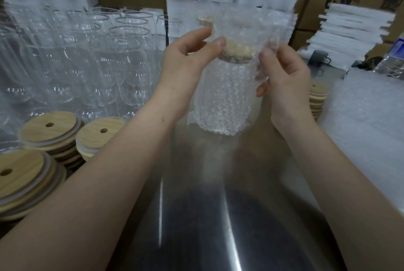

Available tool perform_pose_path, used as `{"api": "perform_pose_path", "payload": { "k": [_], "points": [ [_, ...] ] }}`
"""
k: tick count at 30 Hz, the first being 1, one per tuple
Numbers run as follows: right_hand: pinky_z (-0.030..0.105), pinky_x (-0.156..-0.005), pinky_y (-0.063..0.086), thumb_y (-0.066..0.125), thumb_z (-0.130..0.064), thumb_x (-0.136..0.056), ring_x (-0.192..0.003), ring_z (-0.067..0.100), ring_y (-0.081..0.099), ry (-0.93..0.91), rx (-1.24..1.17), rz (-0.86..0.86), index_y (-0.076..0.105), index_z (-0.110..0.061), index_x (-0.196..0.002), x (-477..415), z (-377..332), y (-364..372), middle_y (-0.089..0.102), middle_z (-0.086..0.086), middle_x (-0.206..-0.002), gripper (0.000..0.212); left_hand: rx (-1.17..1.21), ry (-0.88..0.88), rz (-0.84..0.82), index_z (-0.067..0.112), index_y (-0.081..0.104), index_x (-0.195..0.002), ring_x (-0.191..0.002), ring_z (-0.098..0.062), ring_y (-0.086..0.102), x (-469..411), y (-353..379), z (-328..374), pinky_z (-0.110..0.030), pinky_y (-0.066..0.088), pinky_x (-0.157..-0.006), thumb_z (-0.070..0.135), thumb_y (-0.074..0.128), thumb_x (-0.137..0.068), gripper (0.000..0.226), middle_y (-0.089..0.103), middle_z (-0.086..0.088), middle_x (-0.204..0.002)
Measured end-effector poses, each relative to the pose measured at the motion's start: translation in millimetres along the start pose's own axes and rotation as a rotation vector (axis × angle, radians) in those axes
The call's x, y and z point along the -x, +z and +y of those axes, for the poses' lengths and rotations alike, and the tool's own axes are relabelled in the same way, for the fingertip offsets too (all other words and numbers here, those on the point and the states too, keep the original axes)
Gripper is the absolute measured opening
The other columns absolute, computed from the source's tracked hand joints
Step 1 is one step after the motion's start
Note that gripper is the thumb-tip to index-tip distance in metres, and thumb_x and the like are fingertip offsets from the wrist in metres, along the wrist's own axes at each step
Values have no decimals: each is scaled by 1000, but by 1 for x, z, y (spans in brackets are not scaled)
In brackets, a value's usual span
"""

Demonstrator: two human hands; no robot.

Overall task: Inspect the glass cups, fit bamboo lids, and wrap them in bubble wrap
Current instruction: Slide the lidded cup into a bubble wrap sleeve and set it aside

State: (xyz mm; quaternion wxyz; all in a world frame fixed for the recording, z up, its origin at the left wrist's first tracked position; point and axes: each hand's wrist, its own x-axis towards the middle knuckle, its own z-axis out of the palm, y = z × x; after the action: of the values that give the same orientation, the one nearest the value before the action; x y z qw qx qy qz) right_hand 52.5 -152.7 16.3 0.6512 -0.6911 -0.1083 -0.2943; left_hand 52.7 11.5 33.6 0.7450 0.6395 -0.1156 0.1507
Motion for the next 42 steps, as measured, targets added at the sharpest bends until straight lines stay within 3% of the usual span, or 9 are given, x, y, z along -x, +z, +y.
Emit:
{"api": "perform_pose_path", "payload": {
  "k": [3, 6, 15, 23, 27, 30, 33, 37, 42],
  "points": [
    [24, -42, 41, 61, -14, -97, -60, 6, 52, -21, -8, 31, 67, -12, -109, 1, -1, 1, 58, -4, -72, 14, -24, 19, -14, 17, 71, -99, -71, 5, 61, -3, 3, 6, -9, 46, -69, 12, 70, -89, 11, 68, 8, -85],
    [23, -40, 39, 62, -10, -95, -56, 3, 54, -40, -13, 64, 66, -18, -99, 1, -2, 0, 61, -14, -64, 10, 9, 10, 47, 19, 66, -80, -61, 0, 55, -9, 4, 9, -14, 43, -57, 0, 66, -86, 19, 65, 5, -77],
    [25, -41, 41, 55, -3, -94, -57, 8, 54, -6, -86, 81, 69, -29, -97, 0, -3, 0, 63, -11, -70, 29, 1, 70, 82, 22, 71, -97, -56, -6, 45, -10, 1, -4, -19, 43, -58, -7, 51, -91, 35, 55, 10, -66],
    [23, -43, 42, 52, 4, -91, -59, 9, 51, 53, -158, 67, 69, -24, -86, 2, 0, 3, 62, -3, -82, 33, 174, 1, 134, 16, 69, -75, -51, -5, 40, -14, 3, -13, -19, 36, -54, -9, 46, -89, 37, 54, 13, -52],
    [24, -46, 47, 56, 5, -91, -63, 10, 54, 33, -92, 117, 68, -22, -83, 5, 1, 8, 64, -4, -81, 30, 260, -10, 137, 17, 69, -73, -61, -9, 47, -9, 5, -19, -22, 39, -60, -11, 48, -88, 39, 64, 7, -69],
    [25, -50, 52, 57, 1, -92, -74, 11, 59, -36, 74, 155, 66, -22, -84, 9, 5, 11, 62, 11, -100, 26, 273, 11, 168, 20, 72, -77, -70, -4, 60, -3, 8, -23, -23, 47, -65, -10, 51, -88, 37, 70, 12, -77],
    [32, -66, 57, 57, -4, -92, -83, 13, 59, -132, 309, 198, 67, -14, -91, 10, 8, 11, 51, -3, -99, 14, 230, 71, 178, 18, 75, -93, -99, -9, 65, 8, 15, -27, -37, 52, -93, -4, 53, -90, 32, 73, 10, -96],
    [3, -73, 35, 54, -14, -91, -80, -6, 49, -160, 507, 166, 69, -9, -101, 10, -1, 11, 50, -4, -98, 19, -68, 282, 78, 11, 47, -142, -139, -8, 40, 34, 26, -43, -28, 30, -117, 1, 49, -90, 53, 50, 8, -140],
    [22, -87, 40, 56, -50, -94, -99, 4, 53, 27, 441, -125, 63, -25, -101, 13, -17, 17, 59, -11, -103, 27, -383, 445, 65, 0, 31, -149, -144, -5, 17, 43, 30, -53, -6, 12, -112, 1, 48, -85, 66, 28, -17, -158]
  ]
}}
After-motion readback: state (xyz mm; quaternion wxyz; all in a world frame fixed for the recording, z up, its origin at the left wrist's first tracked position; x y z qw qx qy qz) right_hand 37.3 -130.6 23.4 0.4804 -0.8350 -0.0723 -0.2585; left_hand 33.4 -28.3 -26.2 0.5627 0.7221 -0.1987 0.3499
